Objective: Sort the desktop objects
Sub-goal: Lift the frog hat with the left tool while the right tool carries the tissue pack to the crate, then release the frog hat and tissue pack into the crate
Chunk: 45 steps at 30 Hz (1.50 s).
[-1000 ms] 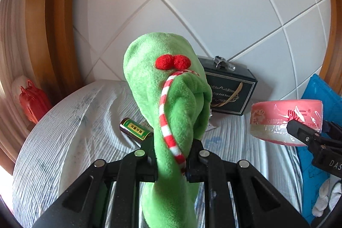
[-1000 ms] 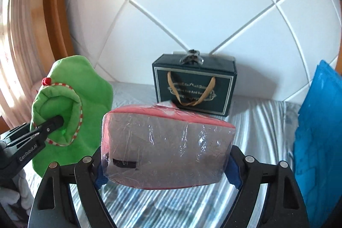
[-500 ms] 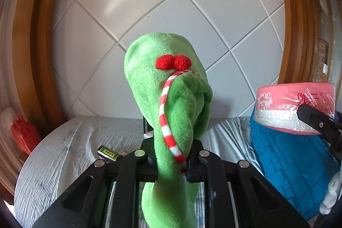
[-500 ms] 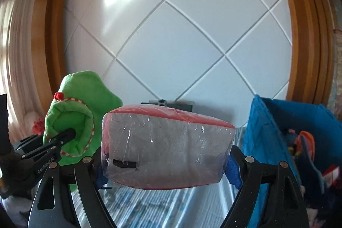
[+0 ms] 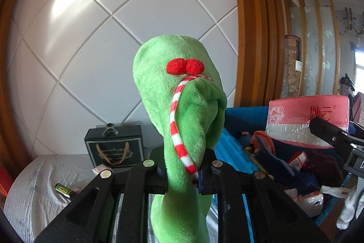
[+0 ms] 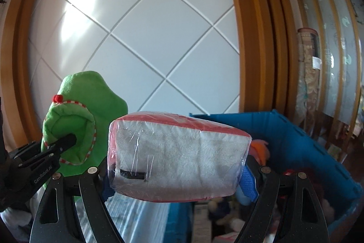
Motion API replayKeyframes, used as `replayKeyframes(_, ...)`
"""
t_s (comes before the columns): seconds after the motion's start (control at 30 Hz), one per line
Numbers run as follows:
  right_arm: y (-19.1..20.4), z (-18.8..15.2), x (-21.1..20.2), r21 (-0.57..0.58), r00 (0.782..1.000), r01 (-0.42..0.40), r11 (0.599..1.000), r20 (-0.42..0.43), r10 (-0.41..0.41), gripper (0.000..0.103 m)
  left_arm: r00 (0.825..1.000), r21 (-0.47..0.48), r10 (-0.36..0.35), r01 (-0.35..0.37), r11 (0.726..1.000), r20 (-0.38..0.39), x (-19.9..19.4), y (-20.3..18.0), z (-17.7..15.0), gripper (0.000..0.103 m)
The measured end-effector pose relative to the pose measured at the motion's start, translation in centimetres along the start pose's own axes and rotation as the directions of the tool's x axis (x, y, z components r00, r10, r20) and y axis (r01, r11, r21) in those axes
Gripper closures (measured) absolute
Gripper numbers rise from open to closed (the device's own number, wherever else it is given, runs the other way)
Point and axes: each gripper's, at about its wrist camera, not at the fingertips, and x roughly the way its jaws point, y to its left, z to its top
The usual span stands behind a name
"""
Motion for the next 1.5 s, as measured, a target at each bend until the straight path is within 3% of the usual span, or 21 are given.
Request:
replayKeyframes(0.17, -6.1, 0.8, -1.5, 0.004, 0.995, 0.096, 0.995, -0.007, -0.096, 0.018, 0.996, 0.051, -0.094, 0.094, 0.994, -0.003, 1.6, -7.1, 2.3, 0.087)
replayKeyframes(0.3, -10.9, 0.9, -3.0, 0.013, 0.985, 0.167, 0.986, -0.034, -0.167, 0.018, 0.985, 0.074, -0.165, 0.169, 0.983, -0.049, 3.7, -12.6, 3.1, 0.087)
replayKeyframes(0.4, -14.5, 0.1, -2.9, 0.039, 0.979, 0.195, 0.98, -0.067, -0.192, 0.018, 0.97, 0.067, -0.214, 0.223, 0.973, -0.116, 5.6, -15.9, 2.8, 0.087)
replayKeyframes(0.5, -17.4, -1.3, -2.0, 0.054, 0.973, 0.205, 0.977, -0.121, -0.198, 0.018, 0.944, 0.052, -0.248, 0.265, 0.963, -0.219, 7.9, -18.8, 1.5, 0.087)
replayKeyframes(0.77, -21.5, -5.6, 1.7, 0.069, 0.94, 0.223, 0.973, -0.279, -0.195, 0.017, 0.908, 0.119, -0.186, 0.246, 0.962, -0.374, 11.4, -24.0, -2.2, 0.084)
replayKeyframes(0.87, -22.0, -6.6, 2.4, 0.078, 0.934, 0.212, 0.974, -0.31, -0.179, 0.015, 0.905, 0.142, -0.166, 0.237, 0.961, -0.391, 11.4, -24.7, -3.0, 0.069)
replayKeyframes(0.93, -22.2, -7.1, 2.7, 0.072, 0.929, 0.209, 0.975, -0.327, -0.175, 0.014, 0.902, 0.145, -0.16, 0.235, 0.961, -0.4, 11.3, -24.8, -3.5, 0.046)
replayKeyframes(0.97, -22.3, -7.2, 2.9, 0.07, 0.926, 0.209, 0.975, -0.336, -0.175, 0.014, 0.903, 0.146, -0.156, 0.231, 0.962, -0.4, 11.2, -24.7, -3.6, 0.042)
replayKeyframes(1.17, -22.6, -8.9, 3.4, 0.082, 0.91, 0.2, 0.976, -0.384, -0.154, 0.006, 0.908, 0.133, -0.133, 0.2, 0.971, -0.398, 10.9, -23.8, -4.0, 0.04)
replayKeyframes(1.27, -22.8, -9.3, 3.2, 0.089, 0.911, 0.196, 0.977, -0.385, -0.148, 0.001, 0.917, 0.123, -0.119, 0.178, 0.976, -0.38, 10.4, -23.3, -4.0, 0.033)
replayKeyframes(1.5, -22.8, -9.5, 2.9, 0.077, 0.915, 0.175, 0.982, -0.38, -0.134, 0.0, 0.942, 0.094, -0.106, 0.143, 0.985, -0.319, 8.1, -21.6, -4.1, 0.033)
